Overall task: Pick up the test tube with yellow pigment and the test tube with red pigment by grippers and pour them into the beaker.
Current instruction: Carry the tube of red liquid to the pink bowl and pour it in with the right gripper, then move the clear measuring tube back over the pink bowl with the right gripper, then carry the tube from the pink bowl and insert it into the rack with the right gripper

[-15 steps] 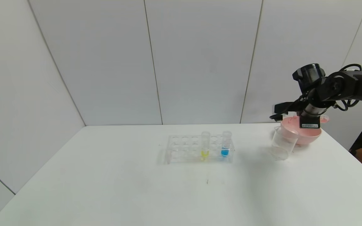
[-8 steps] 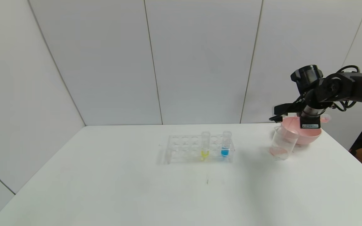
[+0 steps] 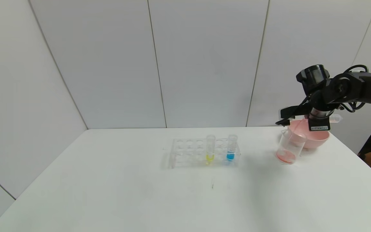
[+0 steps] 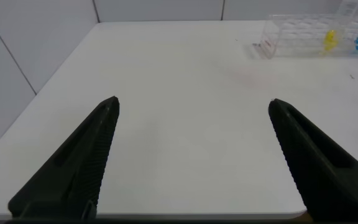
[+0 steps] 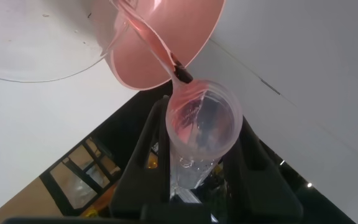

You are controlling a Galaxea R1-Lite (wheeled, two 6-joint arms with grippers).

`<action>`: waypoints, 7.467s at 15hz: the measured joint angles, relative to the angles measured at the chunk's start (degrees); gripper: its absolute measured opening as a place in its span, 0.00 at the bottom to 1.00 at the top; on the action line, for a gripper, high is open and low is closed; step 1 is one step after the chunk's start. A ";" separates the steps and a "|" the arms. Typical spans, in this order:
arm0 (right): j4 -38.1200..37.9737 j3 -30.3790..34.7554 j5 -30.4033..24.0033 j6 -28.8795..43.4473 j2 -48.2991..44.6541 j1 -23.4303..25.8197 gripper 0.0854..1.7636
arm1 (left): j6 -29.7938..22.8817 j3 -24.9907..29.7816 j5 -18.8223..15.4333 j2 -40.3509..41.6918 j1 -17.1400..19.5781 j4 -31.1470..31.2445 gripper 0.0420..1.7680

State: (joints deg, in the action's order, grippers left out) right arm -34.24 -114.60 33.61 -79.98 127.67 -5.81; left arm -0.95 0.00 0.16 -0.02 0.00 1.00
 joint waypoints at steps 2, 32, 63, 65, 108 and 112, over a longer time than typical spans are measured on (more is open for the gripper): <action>-0.27 0.00 0.00 -0.46 -0.09 -0.05 0.27 | 0.00 0.00 -0.02 0.00 0.00 -0.02 0.97; -5.08 0.18 -23.82 0.66 -4.27 4.85 0.27 | 0.02 0.00 0.00 0.00 0.00 -0.02 0.97; 41.13 14.30 -58.38 67.21 -5.55 22.46 0.27 | 0.02 0.00 0.00 0.00 0.00 0.00 0.97; 47.65 18.05 -57.48 69.84 -4.49 22.19 0.27 | 0.00 0.00 -0.02 0.00 0.00 0.00 0.97; 58.41 28.53 -56.95 72.44 0.57 20.92 0.90 | 0.00 0.00 0.00 0.00 0.00 0.00 0.97; 58.05 31.96 -54.91 75.50 -5.32 17.60 0.93 | -0.02 0.00 0.00 0.00 0.00 -0.02 0.97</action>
State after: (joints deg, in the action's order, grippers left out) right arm 23.81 -82.64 -21.30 -4.49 122.36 11.79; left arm -0.98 0.00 0.16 -0.02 0.00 0.98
